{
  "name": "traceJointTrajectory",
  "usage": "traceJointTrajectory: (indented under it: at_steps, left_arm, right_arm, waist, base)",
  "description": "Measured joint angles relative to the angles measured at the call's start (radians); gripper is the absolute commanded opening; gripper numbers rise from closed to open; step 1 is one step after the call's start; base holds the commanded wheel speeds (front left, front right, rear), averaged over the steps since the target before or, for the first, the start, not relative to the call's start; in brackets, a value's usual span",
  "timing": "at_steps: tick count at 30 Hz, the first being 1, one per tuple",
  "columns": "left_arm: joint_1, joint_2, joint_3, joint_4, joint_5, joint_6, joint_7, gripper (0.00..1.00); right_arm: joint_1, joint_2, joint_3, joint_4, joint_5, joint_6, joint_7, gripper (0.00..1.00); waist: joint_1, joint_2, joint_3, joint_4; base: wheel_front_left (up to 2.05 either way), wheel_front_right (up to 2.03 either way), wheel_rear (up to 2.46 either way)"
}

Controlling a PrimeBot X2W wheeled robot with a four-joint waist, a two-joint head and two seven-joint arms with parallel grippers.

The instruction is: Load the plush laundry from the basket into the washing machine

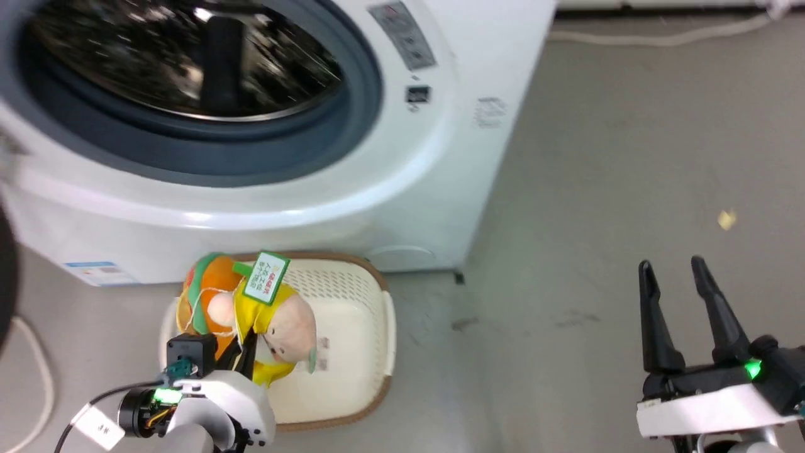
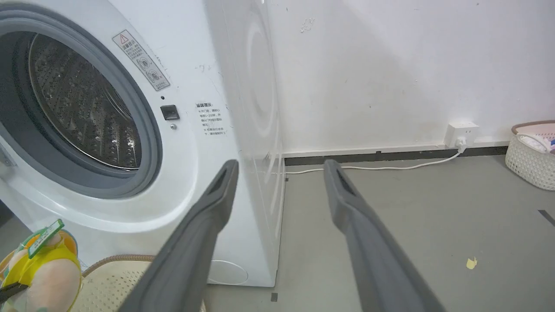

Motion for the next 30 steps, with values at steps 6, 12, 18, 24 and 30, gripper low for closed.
traceJointTrajectory:
  at_steps: [6,12,18,24,30]
  left_arm:
    - [0.12,-0.028,0.093,-0.376,0.039,0.017,0.0,0.0]
    - [0.126,-0.033,0.157,-0.618,0.081,0.016,0.0,0.0]
    - [0.031,0.011,0.175,-0.656,0.079,-0.008,0.005,0.0]
    - [-0.187,0.135,0.186,-0.649,0.067,-0.021,0.115,0.0]
    - [-0.416,0.273,0.166,-0.579,0.07,-0.035,0.242,0.0]
  right_arm:
    - [0.01,0.0,0.003,-0.001,-0.005,0.0,0.0,1.0]
    - [0.006,0.0,0.02,-0.012,0.004,0.0,0.0,1.0]
    - [-0.04,0.0,0.04,-0.025,0.015,0.0,0.0,1.0]
    - [-0.103,0.0,0.035,-0.046,0.054,0.0,0.0,1.0]
    - [-0.142,0.0,0.04,-0.051,0.104,0.0,0.0,1.0]
  waist:
    - [0.0,0.0,-0.062,0.066]
    - [0.0002,0.0,-0.023,0.049]
    - [0.0004,0.0,0.058,0.017]
    - [0.0005,0.0,0.169,-0.031]
    - [0.0005,0.0,0.287,-0.092]
  base:
    - [0.0,0.0,0.0]
    - [0.0,0.0,0.0]
    - [0.0,0.0,0.0]
    - [0.0,0.0,0.0]
    - [0.0,0.0,0.0]
